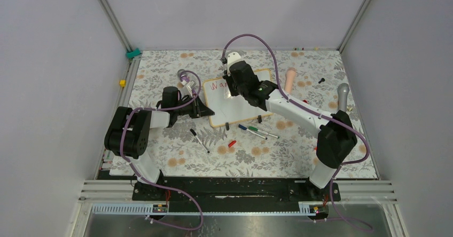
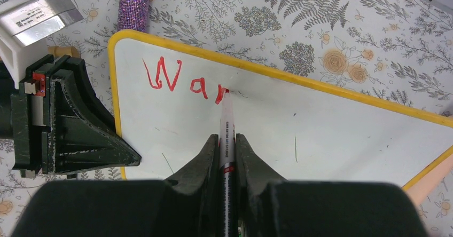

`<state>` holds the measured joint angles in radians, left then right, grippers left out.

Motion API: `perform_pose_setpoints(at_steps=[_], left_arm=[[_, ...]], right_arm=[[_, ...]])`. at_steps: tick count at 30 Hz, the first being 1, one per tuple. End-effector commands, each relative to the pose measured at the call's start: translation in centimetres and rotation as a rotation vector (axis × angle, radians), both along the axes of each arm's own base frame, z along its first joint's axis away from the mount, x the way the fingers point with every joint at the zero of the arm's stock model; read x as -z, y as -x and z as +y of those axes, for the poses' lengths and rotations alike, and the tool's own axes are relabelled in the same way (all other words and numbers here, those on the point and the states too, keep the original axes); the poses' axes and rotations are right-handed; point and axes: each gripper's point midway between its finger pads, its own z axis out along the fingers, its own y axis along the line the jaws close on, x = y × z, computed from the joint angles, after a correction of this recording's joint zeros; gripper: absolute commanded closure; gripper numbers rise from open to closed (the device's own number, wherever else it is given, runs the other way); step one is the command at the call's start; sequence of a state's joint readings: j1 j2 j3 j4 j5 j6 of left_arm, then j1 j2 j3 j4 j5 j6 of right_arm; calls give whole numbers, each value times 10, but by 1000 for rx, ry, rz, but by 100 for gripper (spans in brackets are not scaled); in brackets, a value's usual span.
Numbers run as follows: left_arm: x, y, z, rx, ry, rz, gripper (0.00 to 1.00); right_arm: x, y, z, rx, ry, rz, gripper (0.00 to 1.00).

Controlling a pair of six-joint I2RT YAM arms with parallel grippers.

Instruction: Write a sentence on the whiteboard

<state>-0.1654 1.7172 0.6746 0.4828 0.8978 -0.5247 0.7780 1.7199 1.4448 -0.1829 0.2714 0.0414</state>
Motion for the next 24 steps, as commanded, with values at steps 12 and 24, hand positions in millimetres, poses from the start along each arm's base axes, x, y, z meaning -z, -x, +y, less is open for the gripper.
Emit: perform_pose_setpoints(at_steps=[12,24], left_arm=[[0,-11,4,-45,-18,-23,100],[0,-11,5,-45,-17,-24,100]], right_arm=[[-31,-10,-8,25,-24,-63,100],[-39,-6,-14,18,-31,-84,100]])
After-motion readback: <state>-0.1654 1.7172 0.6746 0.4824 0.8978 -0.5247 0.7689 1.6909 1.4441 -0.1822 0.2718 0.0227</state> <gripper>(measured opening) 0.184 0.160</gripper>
